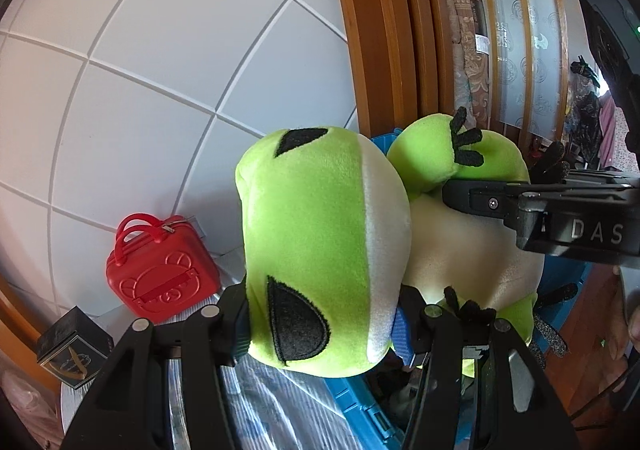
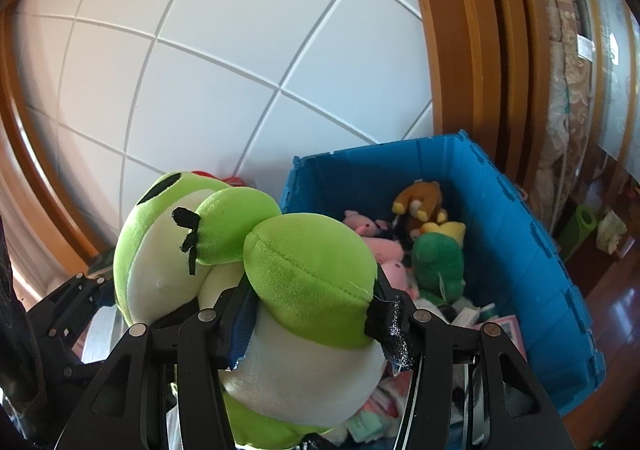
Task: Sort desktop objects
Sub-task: 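Lift the green frog with both grippers and carry it over the crate, then open both grippers to drop the green frog into the crate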
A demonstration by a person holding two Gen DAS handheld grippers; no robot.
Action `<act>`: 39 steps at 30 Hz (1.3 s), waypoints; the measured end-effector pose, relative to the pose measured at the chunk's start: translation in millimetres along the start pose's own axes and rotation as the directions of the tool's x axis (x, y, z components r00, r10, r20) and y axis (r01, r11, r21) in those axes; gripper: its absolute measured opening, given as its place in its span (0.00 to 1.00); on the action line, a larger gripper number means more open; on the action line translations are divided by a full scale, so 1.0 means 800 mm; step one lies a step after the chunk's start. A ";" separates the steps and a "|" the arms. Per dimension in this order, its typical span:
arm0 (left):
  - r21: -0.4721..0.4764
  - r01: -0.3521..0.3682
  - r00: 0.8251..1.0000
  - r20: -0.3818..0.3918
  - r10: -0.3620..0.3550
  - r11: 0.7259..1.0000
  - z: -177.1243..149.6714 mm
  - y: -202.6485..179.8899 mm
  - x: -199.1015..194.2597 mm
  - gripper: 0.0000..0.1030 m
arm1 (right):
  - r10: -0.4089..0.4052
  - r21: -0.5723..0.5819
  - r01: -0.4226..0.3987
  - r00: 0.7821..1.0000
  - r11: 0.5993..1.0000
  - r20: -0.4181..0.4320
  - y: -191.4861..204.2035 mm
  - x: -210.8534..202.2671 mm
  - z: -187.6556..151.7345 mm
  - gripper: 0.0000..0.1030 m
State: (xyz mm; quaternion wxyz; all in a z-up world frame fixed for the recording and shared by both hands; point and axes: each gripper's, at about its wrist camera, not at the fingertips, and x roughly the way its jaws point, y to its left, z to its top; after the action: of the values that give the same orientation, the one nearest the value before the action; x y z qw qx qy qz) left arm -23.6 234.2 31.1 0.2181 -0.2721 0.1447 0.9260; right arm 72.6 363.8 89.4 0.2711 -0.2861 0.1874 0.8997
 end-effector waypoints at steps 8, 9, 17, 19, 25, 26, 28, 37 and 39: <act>0.034 0.045 0.999 -0.006 -0.045 0.998 0.027 -0.040 0.036 0.52 | -0.047 0.044 0.047 0.999 0.998 0.004 -0.052 0.004 0.012 0.50; 0.039 0.050 0.999 -0.006 -0.049 0.998 0.031 -0.045 0.042 0.52 | -0.054 0.049 0.054 0.999 0.997 0.004 -0.060 0.005 0.015 0.50; 0.055 0.081 0.997 -0.012 -0.080 0.995 0.063 -0.072 0.081 0.52 | -0.095 0.074 0.095 0.995 0.993 -0.001 -0.106 0.020 0.036 0.50; 0.055 0.085 0.996 -0.012 -0.085 0.995 0.071 -0.075 0.091 0.52 | -0.102 0.075 0.102 0.995 0.992 -0.002 -0.115 0.025 0.044 0.50; 0.059 0.079 0.997 -0.012 -0.078 0.995 0.095 -0.079 0.117 0.52 | -0.112 0.072 0.111 0.994 0.991 -0.003 -0.133 0.043 0.067 0.51; 0.058 0.075 0.997 -0.010 -0.074 0.996 0.098 -0.079 0.120 0.52 | -0.110 0.070 0.110 0.994 0.991 0.000 -0.135 0.047 0.072 0.51; 0.055 0.069 0.997 -0.023 -0.068 0.996 0.105 -0.077 0.131 0.62 | -0.100 0.074 0.099 0.995 0.992 0.007 -0.141 0.054 0.080 0.56; 0.002 -0.019 0.999 -0.039 0.019 1.000 0.100 -0.044 0.129 0.98 | -0.113 0.085 0.109 0.993 0.990 0.042 -0.160 0.063 0.084 1.00; -0.003 -0.036 0.999 -0.040 0.035 0.999 0.096 -0.039 0.125 0.98 | -0.110 0.083 0.106 0.993 0.991 0.042 -0.161 0.060 0.081 1.00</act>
State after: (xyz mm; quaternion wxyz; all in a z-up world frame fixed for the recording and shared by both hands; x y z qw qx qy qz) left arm -117.9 323.4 32.3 0.1981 -0.2882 0.1519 0.9245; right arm 89.6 514.8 86.0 0.3352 -0.2637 0.2015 0.8818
